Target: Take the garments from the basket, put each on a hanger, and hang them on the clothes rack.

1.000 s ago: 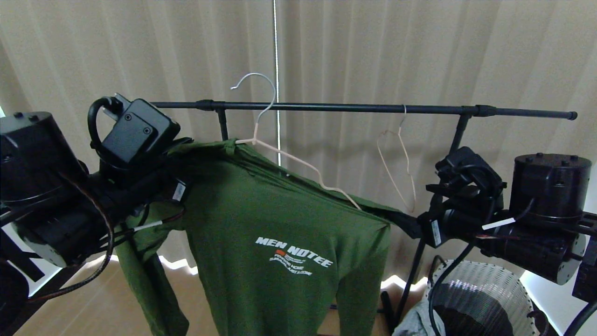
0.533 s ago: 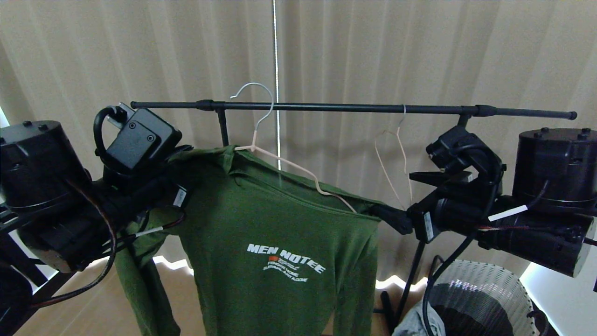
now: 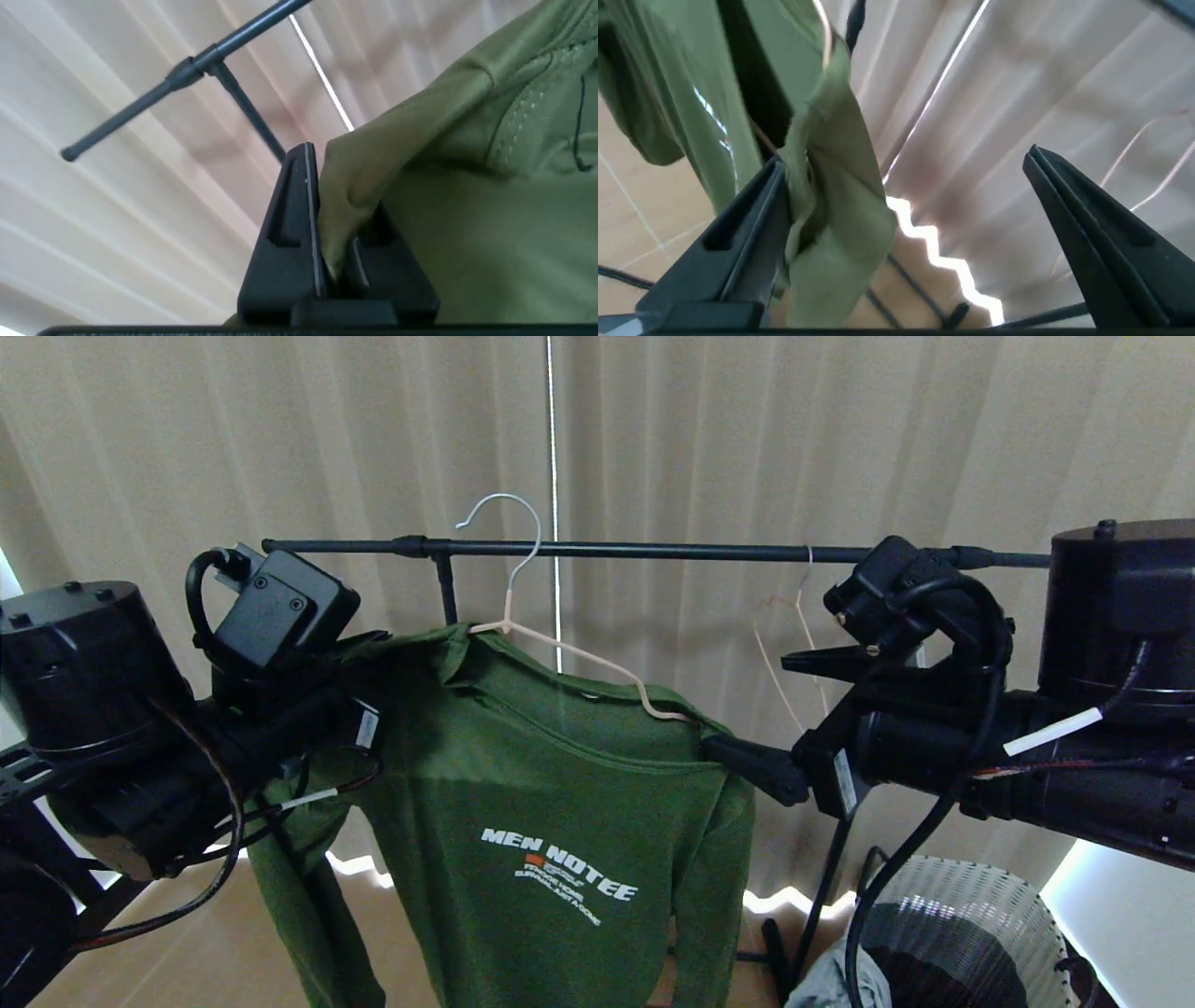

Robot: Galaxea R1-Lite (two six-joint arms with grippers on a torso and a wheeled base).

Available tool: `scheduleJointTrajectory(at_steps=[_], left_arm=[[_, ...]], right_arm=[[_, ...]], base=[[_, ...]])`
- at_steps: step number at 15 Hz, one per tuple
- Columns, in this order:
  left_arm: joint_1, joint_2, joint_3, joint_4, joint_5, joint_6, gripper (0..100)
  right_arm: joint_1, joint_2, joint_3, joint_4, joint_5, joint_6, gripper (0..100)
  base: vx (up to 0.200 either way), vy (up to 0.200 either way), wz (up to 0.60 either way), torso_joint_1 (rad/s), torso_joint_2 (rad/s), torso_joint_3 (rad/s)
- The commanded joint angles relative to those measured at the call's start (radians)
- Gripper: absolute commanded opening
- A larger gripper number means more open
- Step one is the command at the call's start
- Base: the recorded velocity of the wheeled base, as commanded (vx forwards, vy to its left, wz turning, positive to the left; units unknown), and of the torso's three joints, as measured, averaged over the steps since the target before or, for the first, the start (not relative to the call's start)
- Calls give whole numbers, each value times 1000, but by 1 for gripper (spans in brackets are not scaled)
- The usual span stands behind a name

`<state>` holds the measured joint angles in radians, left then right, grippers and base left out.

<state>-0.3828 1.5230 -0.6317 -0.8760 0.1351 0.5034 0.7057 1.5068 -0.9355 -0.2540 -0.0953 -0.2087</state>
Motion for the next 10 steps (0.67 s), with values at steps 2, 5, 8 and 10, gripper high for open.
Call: scheduleJointTrajectory(at_steps=[2, 5, 8, 10], left_arm=[[-27, 13, 0, 0, 0, -75, 0], [-30, 22, -2, 0, 0, -138, 0], [-31, 20, 1, 0, 0, -167, 0], [-27, 20, -20, 0, 18, -181, 0]], right_arm=[[31, 9, -23, 1, -1, -6, 100], [37, 32, -60, 2, -1, -29, 100], [51, 66, -109, 2, -3, -32, 100], [97, 67, -103, 6, -7, -35, 100]], base=[[0, 0, 0, 0, 0, 0], [0, 0, 0, 0, 0, 0], [0, 0, 0, 0, 0, 0], [0, 0, 0, 0, 0, 0]])
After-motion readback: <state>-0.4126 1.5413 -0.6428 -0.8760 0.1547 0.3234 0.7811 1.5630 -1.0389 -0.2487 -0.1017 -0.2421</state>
